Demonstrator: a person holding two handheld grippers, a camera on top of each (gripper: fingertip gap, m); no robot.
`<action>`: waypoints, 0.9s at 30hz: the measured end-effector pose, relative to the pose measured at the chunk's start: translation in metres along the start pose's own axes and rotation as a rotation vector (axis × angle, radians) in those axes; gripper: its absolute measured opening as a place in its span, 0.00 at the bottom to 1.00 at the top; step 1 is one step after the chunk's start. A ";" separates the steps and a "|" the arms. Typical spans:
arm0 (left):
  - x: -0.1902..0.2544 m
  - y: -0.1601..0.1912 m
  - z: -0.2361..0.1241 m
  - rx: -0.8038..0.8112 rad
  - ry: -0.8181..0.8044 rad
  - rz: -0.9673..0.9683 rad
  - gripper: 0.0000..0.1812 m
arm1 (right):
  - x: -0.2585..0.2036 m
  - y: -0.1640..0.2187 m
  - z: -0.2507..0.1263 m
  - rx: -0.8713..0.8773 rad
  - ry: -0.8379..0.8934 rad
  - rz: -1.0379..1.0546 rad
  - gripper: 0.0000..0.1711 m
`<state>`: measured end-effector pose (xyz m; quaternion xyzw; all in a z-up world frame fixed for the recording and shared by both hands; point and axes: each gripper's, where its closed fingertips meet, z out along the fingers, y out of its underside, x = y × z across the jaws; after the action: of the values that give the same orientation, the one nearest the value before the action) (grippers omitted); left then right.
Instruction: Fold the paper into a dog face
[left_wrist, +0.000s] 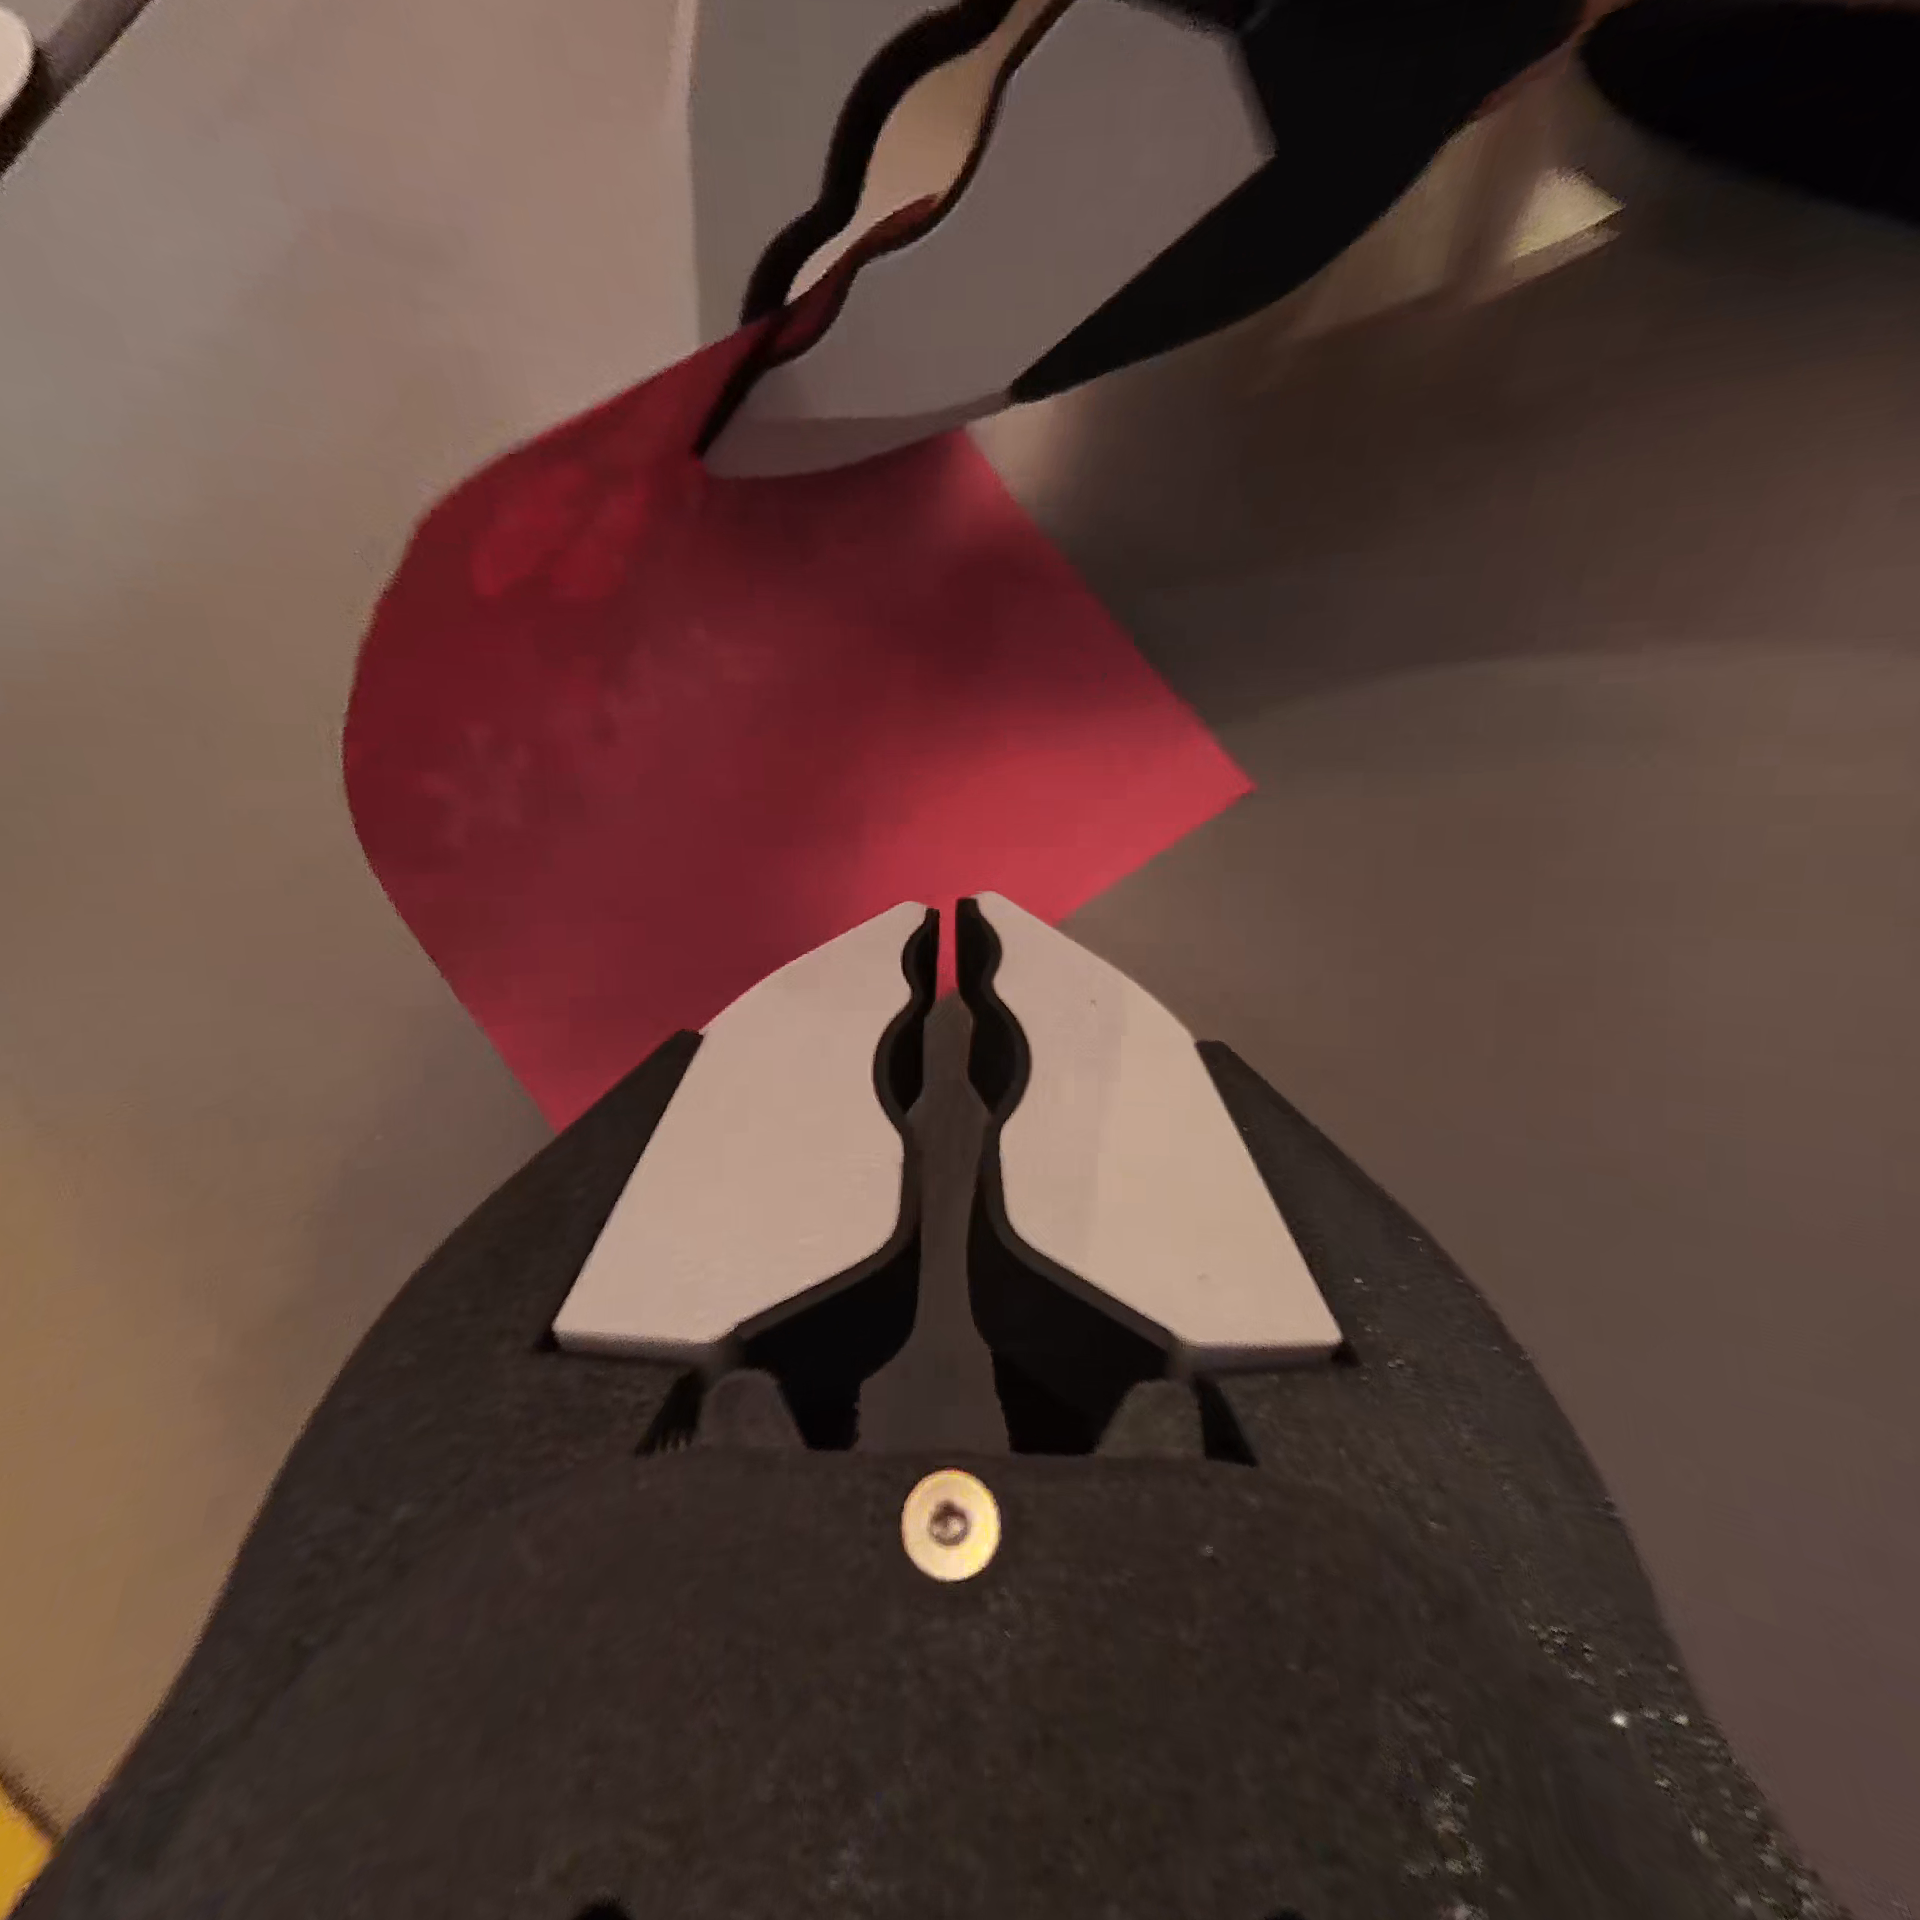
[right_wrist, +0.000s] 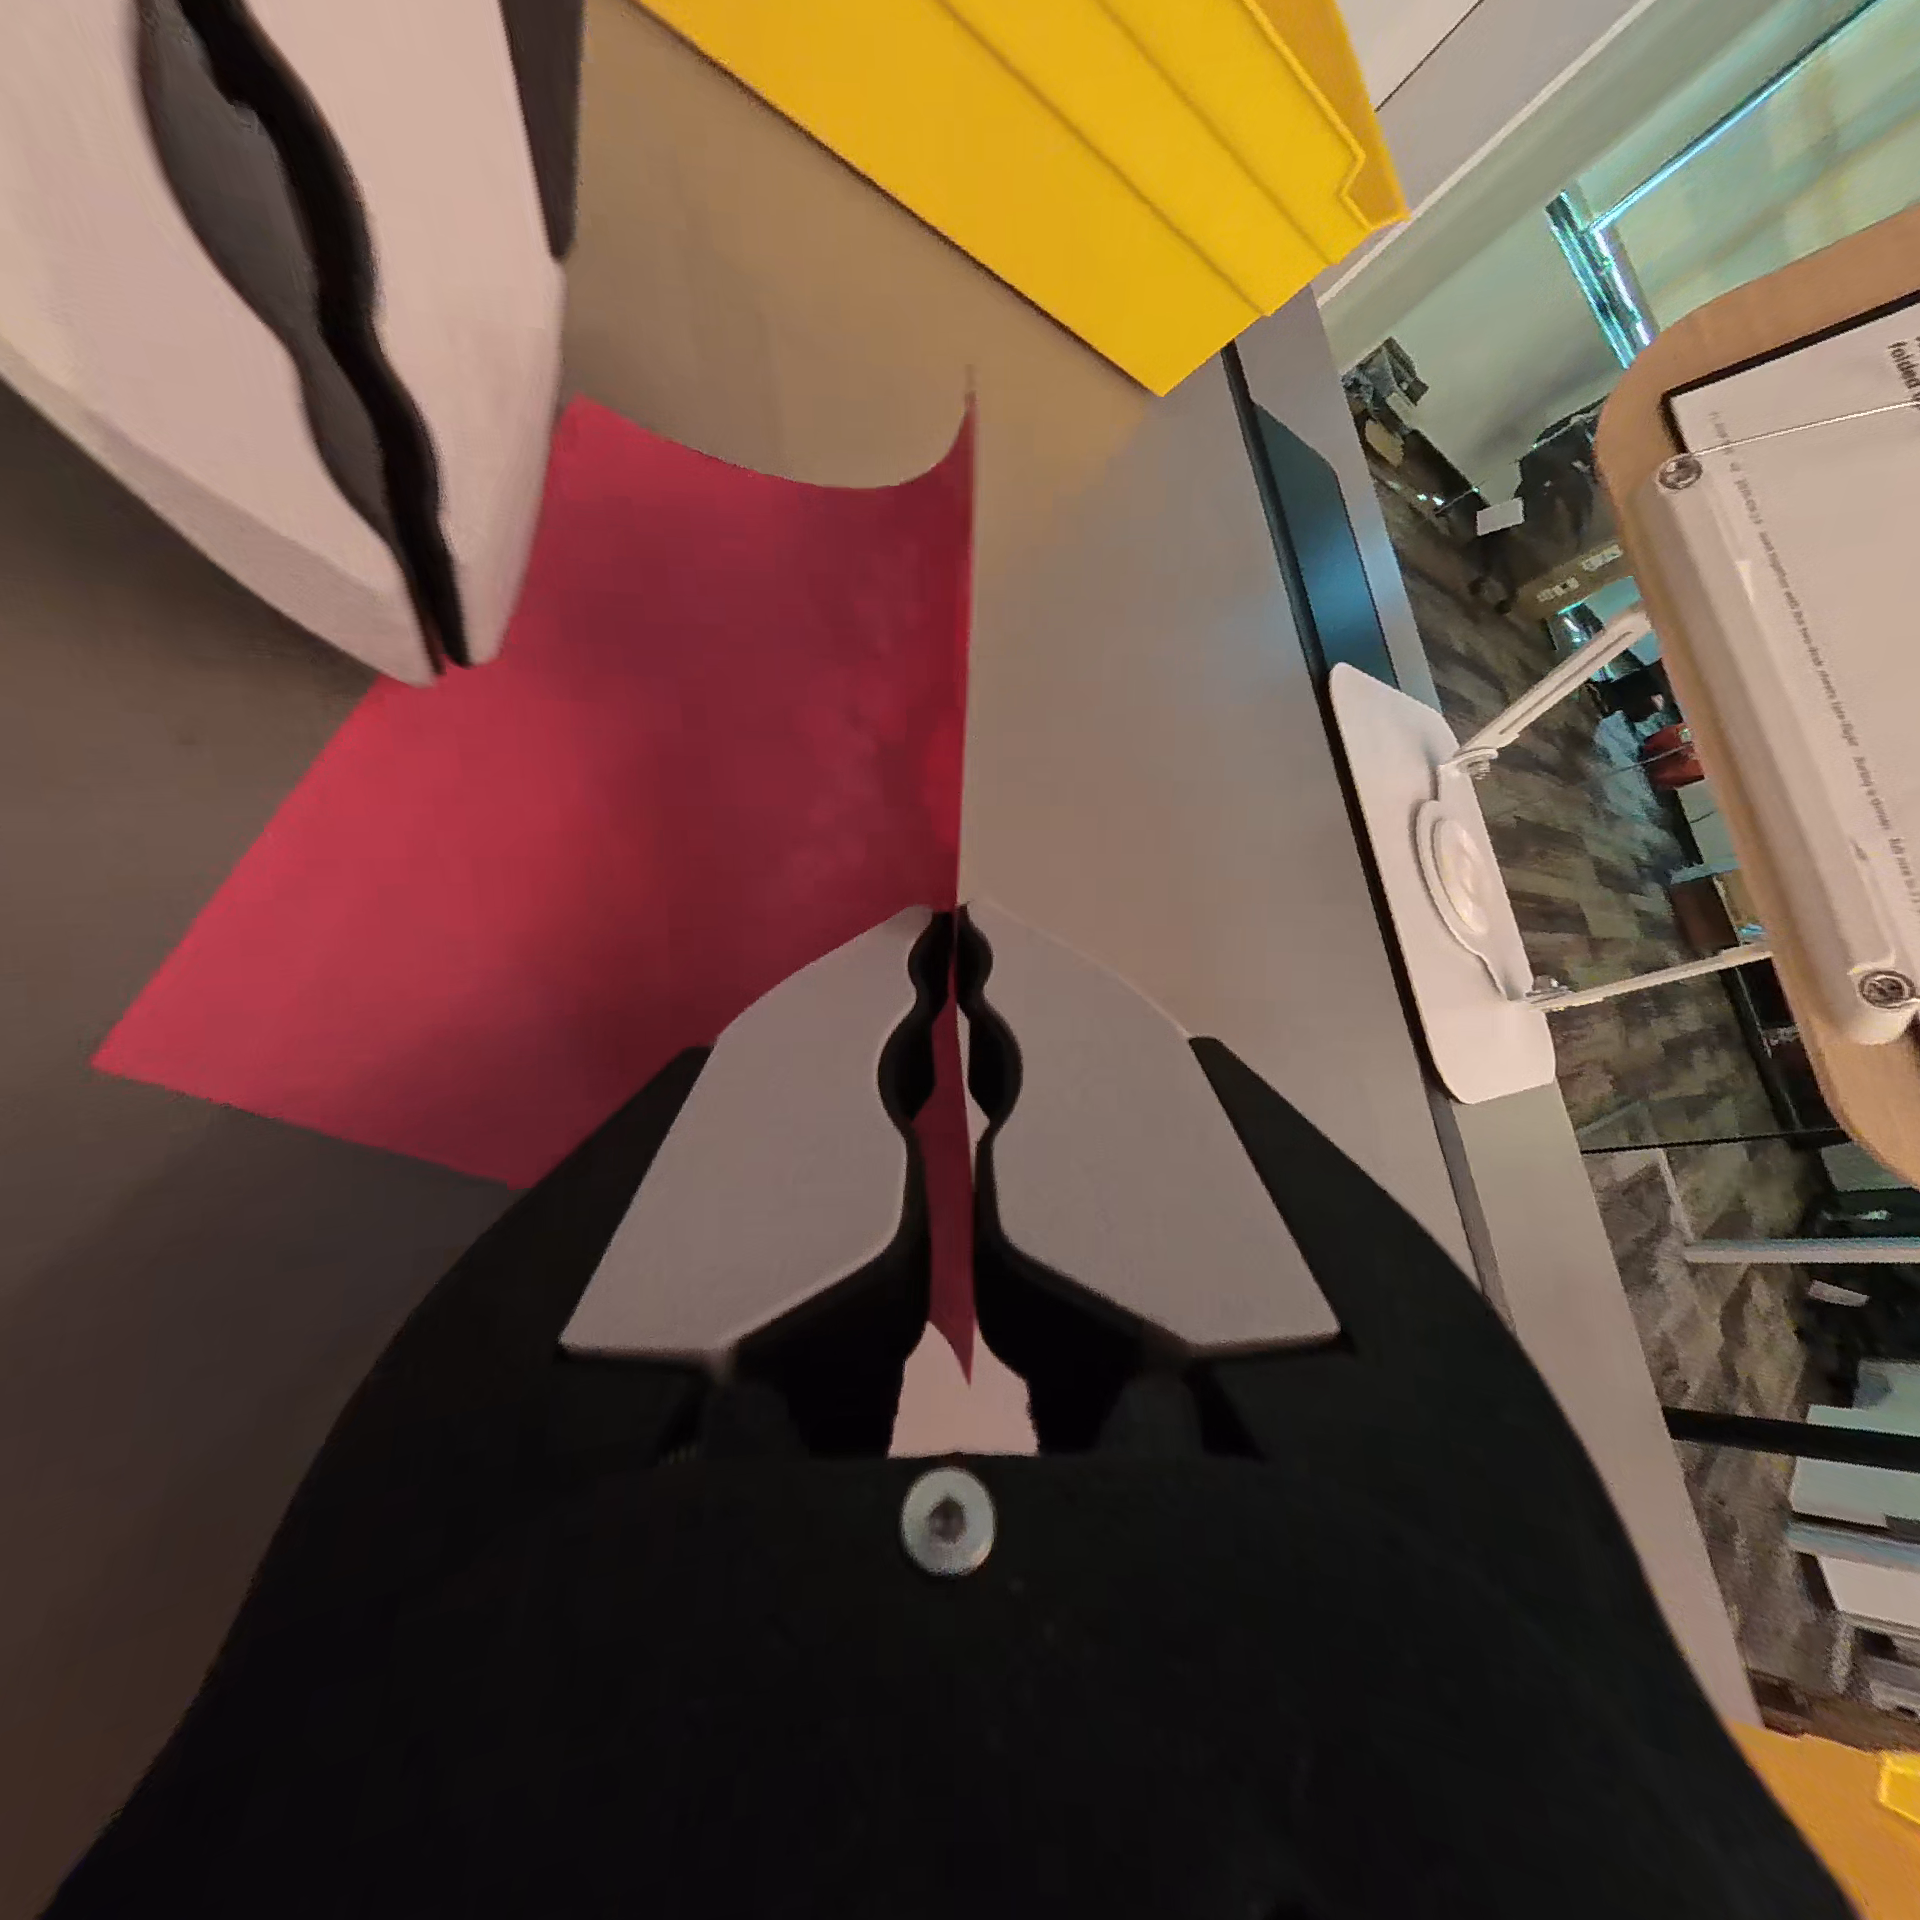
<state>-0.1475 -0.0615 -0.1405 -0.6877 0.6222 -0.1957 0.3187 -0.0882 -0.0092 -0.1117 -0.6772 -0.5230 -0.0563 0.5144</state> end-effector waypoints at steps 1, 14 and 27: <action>-0.006 0.002 0.004 -0.014 -0.024 0.013 0.02 | 0.000 -0.001 0.000 0.005 -0.004 0.009 0.01; -0.032 0.022 0.008 -0.001 0.082 0.177 0.00 | -0.021 -0.012 -0.003 0.112 -0.060 -0.185 0.01; -0.044 0.028 0.003 0.020 0.134 0.315 0.00 | -0.045 -0.003 0.002 0.117 -0.092 -0.533 0.01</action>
<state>-0.1725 -0.0187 -0.1562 -0.5637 0.7403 -0.1949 0.3101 -0.1116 -0.0374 -0.1387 -0.4869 -0.7078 -0.1287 0.4954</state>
